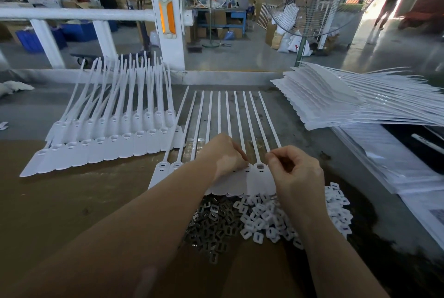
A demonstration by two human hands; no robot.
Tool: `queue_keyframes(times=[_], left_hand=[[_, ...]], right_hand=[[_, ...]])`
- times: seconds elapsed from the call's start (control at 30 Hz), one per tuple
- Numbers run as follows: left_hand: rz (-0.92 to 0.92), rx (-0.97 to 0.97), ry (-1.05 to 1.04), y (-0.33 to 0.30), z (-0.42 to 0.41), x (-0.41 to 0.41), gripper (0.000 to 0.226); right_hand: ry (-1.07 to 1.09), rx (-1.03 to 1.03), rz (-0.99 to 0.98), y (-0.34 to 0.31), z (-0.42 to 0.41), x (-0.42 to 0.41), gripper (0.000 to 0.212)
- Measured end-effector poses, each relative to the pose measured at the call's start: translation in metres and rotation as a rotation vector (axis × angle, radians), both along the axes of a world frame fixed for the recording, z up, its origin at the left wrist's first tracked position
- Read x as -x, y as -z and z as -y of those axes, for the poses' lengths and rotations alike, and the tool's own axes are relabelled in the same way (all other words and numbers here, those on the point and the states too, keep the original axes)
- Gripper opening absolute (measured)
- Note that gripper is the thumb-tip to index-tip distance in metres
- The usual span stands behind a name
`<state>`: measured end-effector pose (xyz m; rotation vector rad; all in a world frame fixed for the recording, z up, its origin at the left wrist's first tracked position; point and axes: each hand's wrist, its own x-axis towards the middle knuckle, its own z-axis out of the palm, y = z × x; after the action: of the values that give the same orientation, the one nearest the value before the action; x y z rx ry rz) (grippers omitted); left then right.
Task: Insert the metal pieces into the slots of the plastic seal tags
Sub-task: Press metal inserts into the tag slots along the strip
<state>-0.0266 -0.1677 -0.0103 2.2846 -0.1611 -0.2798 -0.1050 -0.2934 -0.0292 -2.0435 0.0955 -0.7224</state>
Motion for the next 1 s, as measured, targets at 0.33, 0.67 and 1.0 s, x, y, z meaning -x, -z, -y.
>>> queue_keyframes(times=[0.33,0.67,1.0], left_hand=[[-0.005,0.007,-0.033,0.002,0.002,-0.001,0.022],[0.149,0.095,0.121,-0.002,-0.008,0.022,0.018],[0.304,-0.192,0.578,-0.003,-0.004,0.044,0.019]], right_hand=[[-0.001,0.035,-0.025,0.001,0.001,0.001,0.009],[0.023,0.031,-0.017,0.001,0.002,-0.001,0.010],[0.032,0.034,-0.051,-0.001,0.002,0.001,0.009]])
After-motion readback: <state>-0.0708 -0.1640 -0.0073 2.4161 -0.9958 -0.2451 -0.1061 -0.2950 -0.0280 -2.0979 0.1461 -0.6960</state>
